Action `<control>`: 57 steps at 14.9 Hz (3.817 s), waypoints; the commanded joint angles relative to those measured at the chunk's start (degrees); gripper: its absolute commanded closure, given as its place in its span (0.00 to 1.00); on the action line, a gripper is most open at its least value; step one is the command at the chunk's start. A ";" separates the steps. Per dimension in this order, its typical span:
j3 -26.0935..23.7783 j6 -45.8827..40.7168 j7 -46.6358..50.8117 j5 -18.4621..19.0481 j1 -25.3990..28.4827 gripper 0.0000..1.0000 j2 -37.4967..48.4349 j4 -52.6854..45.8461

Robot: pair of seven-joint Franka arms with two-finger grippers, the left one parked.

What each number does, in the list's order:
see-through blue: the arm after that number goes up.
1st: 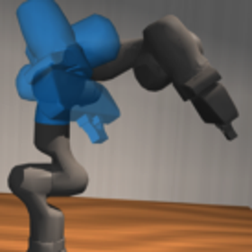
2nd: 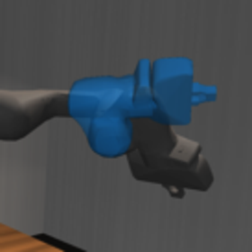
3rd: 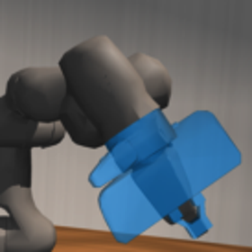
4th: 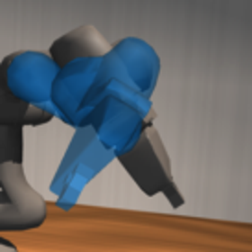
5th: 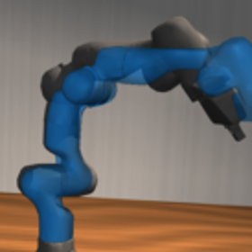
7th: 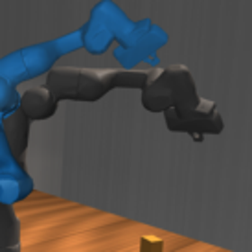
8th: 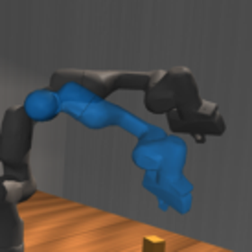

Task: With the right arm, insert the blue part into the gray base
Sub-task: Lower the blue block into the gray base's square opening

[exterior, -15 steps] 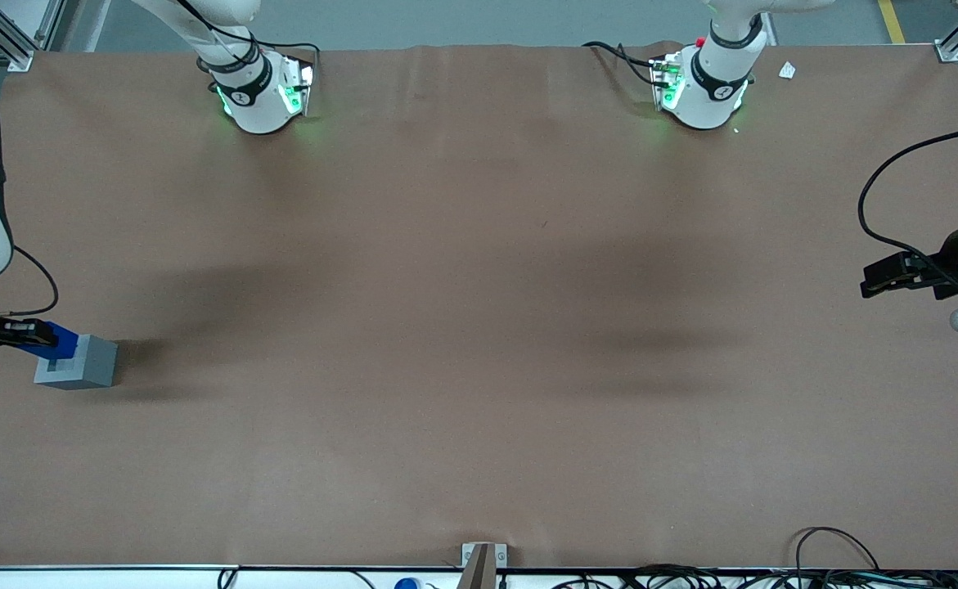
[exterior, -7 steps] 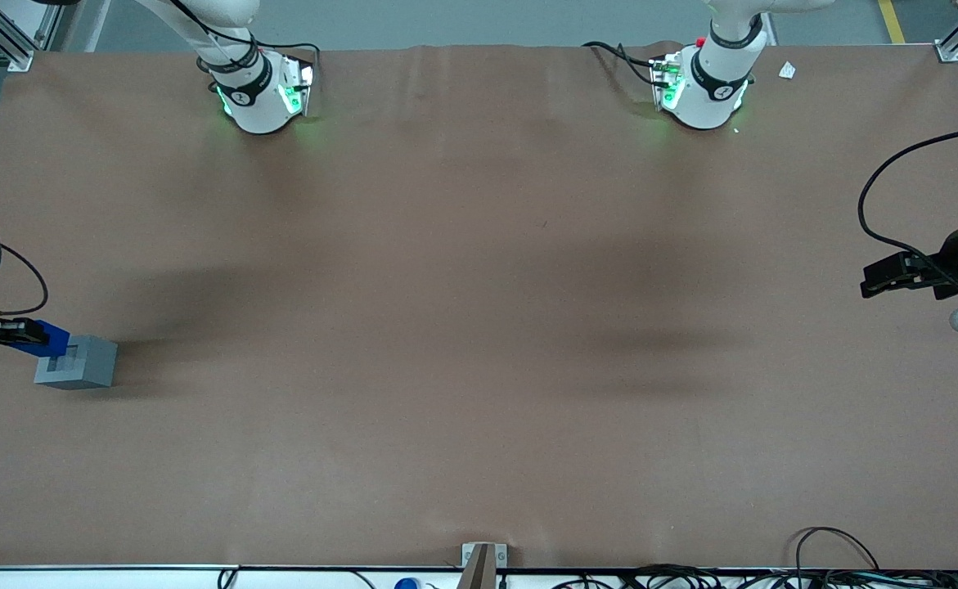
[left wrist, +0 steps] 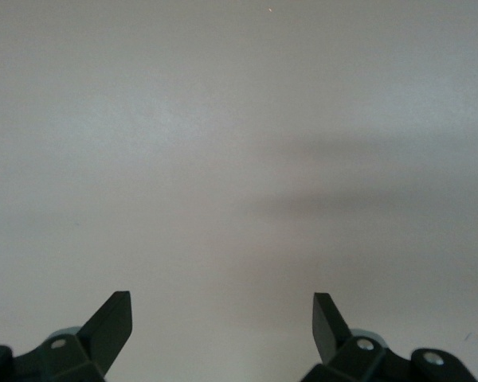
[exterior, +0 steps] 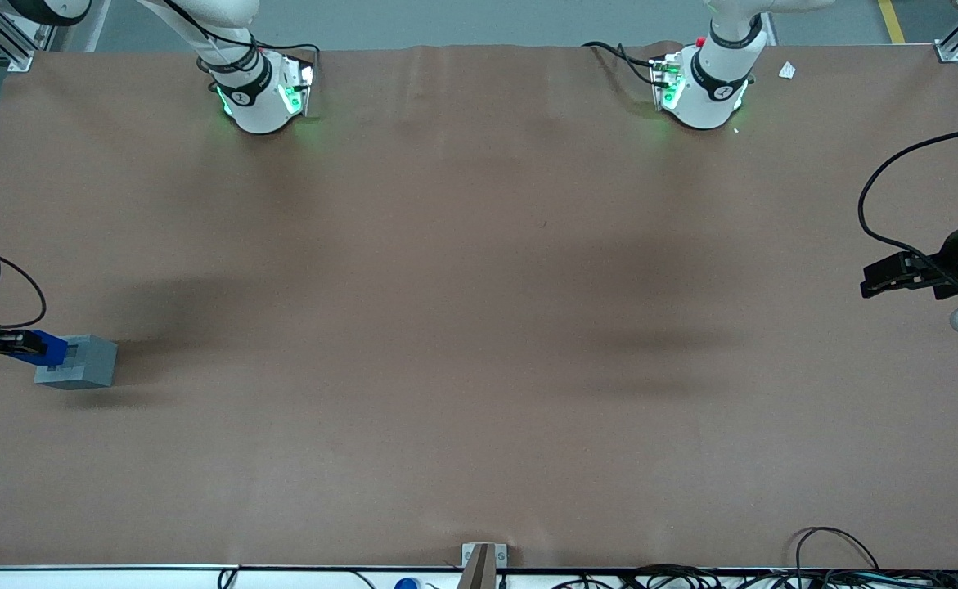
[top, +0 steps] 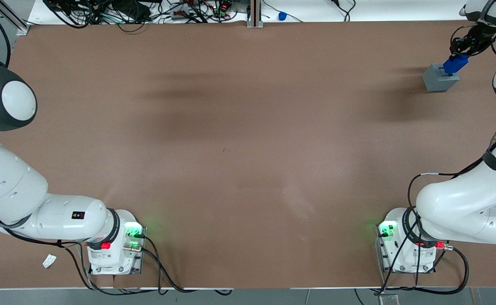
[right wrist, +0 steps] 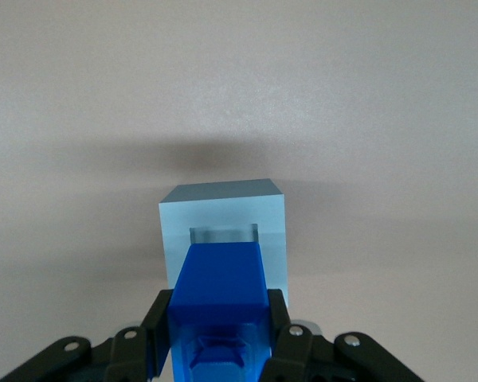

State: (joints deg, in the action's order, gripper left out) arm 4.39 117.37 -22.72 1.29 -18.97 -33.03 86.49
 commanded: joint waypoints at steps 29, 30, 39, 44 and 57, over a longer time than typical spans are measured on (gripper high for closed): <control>-1.14 -3.90 1.63 0.38 -1.25 0.73 -4.76 -5.72; -1.14 -3.64 1.63 0.38 -1.25 0.73 -4.76 -5.72; -1.14 -3.02 1.63 0.30 -1.25 0.73 -5.29 -5.71; -1.22 -2.85 1.63 0.12 -1.25 0.73 -5.64 -5.63; -1.14 -2.67 -1.09 -0.85 -1.51 0.73 -5.72 -5.54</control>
State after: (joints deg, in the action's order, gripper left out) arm 4.33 114.46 -22.30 1.01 -19.09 -37.50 81.97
